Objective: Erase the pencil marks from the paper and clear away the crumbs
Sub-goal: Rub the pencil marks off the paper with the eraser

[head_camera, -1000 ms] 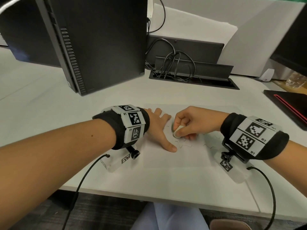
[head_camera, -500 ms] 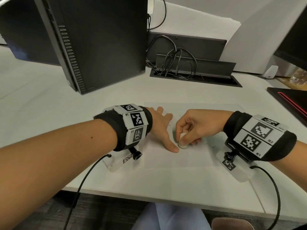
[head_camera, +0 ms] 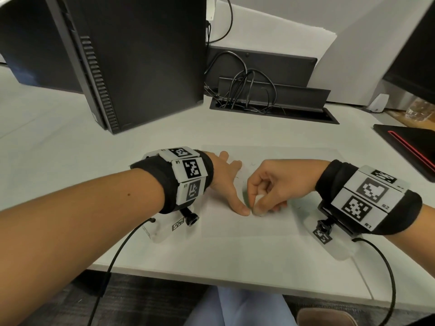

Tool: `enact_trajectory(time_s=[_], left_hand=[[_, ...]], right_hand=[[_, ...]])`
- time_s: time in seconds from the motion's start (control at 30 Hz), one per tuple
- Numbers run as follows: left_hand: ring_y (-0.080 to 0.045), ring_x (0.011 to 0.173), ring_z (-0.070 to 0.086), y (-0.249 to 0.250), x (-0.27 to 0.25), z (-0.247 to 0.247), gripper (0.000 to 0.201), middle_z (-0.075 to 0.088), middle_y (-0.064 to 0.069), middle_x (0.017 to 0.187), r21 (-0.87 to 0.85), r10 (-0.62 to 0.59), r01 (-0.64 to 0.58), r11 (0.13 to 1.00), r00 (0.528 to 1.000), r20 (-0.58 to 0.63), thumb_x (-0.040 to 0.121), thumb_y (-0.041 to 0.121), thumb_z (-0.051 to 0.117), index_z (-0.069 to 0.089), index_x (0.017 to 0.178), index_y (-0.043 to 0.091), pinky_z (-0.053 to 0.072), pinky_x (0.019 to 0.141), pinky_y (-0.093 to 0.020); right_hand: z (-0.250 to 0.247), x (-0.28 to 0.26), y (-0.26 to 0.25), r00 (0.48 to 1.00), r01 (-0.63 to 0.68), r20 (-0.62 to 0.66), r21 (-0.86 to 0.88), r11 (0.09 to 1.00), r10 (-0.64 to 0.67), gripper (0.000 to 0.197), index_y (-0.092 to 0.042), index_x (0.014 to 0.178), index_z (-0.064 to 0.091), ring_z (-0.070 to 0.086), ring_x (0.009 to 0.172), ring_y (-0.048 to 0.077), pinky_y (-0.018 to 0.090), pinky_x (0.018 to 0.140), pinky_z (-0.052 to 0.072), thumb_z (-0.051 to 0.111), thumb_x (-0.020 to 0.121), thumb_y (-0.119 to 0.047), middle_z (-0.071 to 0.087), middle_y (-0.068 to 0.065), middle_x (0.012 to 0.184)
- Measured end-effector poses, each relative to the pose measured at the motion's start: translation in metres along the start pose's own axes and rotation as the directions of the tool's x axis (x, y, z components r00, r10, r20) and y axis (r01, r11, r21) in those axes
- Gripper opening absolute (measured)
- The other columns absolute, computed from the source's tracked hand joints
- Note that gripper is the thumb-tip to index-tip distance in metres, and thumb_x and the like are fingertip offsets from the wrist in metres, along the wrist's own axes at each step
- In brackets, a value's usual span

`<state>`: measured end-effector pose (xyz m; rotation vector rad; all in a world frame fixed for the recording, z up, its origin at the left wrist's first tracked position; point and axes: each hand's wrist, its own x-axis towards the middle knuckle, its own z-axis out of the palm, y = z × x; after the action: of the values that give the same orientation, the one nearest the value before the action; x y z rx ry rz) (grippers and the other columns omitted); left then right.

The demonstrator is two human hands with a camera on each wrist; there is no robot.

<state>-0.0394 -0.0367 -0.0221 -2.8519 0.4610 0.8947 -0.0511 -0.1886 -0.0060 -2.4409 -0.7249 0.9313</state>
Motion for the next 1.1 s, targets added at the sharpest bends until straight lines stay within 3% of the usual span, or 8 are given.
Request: enact_trajectory(time_s=[0.13,0.37,0.53,0.67,0.8,0.9,1.03,1.1], left_hand=[[-0.027,0.146,-0.001,0.001,-0.002,-0.001,0.121,-0.015,-0.004,0.157,0.022,0.006,-0.006,1.0,1.0,-0.011,0.063,0.078,0.059,-0.014,0.148,0.03,0.016,0.115,-0.05],[-0.027,0.146,-0.008,-0.003,0.0,-0.001,0.127,-0.022,-0.003,0.156,0.039,0.009,-0.01,0.999,0.999,0.034,0.059,0.08,0.06,-0.021,0.145,0.033,0.011,0.116,-0.051],[-0.026,0.144,-0.017,-0.006,0.002,0.0,0.129,-0.027,-0.001,0.154,0.013,0.017,-0.018,1.0,0.998,0.061,0.057,0.08,0.061,-0.024,0.143,0.037,0.003,0.117,-0.051],[-0.026,0.144,-0.016,-0.006,0.003,0.0,0.129,-0.027,-0.001,0.154,0.019,0.023,-0.024,1.0,0.999,0.048,0.057,0.08,0.061,-0.024,0.143,0.037,0.004,0.117,-0.051],[-0.025,0.144,-0.019,-0.007,0.003,0.001,0.129,-0.029,-0.001,0.154,0.005,0.019,-0.02,1.0,0.998,0.064,0.056,0.08,0.061,-0.024,0.143,0.037,0.002,0.117,-0.05],[-0.025,0.144,-0.016,-0.007,0.003,0.001,0.128,-0.027,-0.001,0.154,0.004,0.021,-0.021,1.0,0.998,0.054,0.056,0.08,0.061,-0.022,0.144,0.038,0.004,0.117,-0.049],[-0.025,0.144,-0.018,-0.007,0.002,0.001,0.127,-0.027,-0.001,0.154,-0.002,0.021,-0.021,1.0,0.998,0.057,0.057,0.08,0.061,-0.022,0.144,0.038,0.002,0.116,-0.05],[-0.025,0.145,-0.016,-0.005,0.0,0.001,0.126,-0.025,-0.001,0.155,0.021,0.02,-0.021,1.0,0.999,0.04,0.058,0.079,0.06,-0.022,0.144,0.036,0.004,0.116,-0.05]], right_hand=[[-0.006,0.004,0.006,0.987,0.007,-0.162,-0.038,0.999,-0.013,0.01,-0.008,0.086,0.069,0.053,0.05,0.011,0.013,0.052,0.044,0.073,0.078,-0.013,0.067,0.022,0.074],[-0.008,0.01,0.01,0.96,-0.021,-0.279,-0.075,0.997,-0.001,0.007,-0.014,0.084,0.064,0.052,0.047,0.009,0.016,0.052,0.043,0.069,0.081,-0.016,0.067,0.022,0.078],[0.001,0.01,0.002,0.991,0.03,-0.134,0.019,0.999,-0.027,0.008,-0.009,0.085,0.065,0.057,0.051,0.012,0.019,0.055,0.049,0.07,0.08,-0.013,0.066,0.012,0.067],[-0.004,0.016,0.004,0.949,-0.005,-0.314,-0.091,0.996,-0.024,0.007,-0.014,0.083,0.064,0.054,0.051,0.01,0.022,0.056,0.046,0.07,0.08,-0.017,0.068,0.02,0.076],[0.002,0.014,0.0,0.984,0.039,-0.174,0.017,0.999,-0.035,0.007,-0.01,0.083,0.063,0.057,0.048,0.011,0.019,0.054,0.049,0.069,0.081,-0.013,0.065,0.009,0.063],[-0.001,0.016,0.001,0.959,0.02,-0.283,-0.062,0.998,-0.036,0.007,-0.013,0.082,0.063,0.055,0.046,0.005,0.017,0.055,0.047,0.07,0.081,-0.017,0.069,0.013,0.07],[0.002,0.014,0.001,0.978,0.046,-0.204,-0.019,0.999,-0.049,0.007,-0.014,0.08,0.063,0.055,0.047,0.009,0.018,0.053,0.048,0.069,0.081,-0.014,0.065,0.013,0.065],[-0.004,0.012,0.006,0.96,0.015,-0.279,-0.048,0.999,-0.028,0.007,-0.017,0.078,0.064,0.053,0.048,0.009,0.02,0.054,0.047,0.071,0.08,-0.017,0.067,0.019,0.071]])
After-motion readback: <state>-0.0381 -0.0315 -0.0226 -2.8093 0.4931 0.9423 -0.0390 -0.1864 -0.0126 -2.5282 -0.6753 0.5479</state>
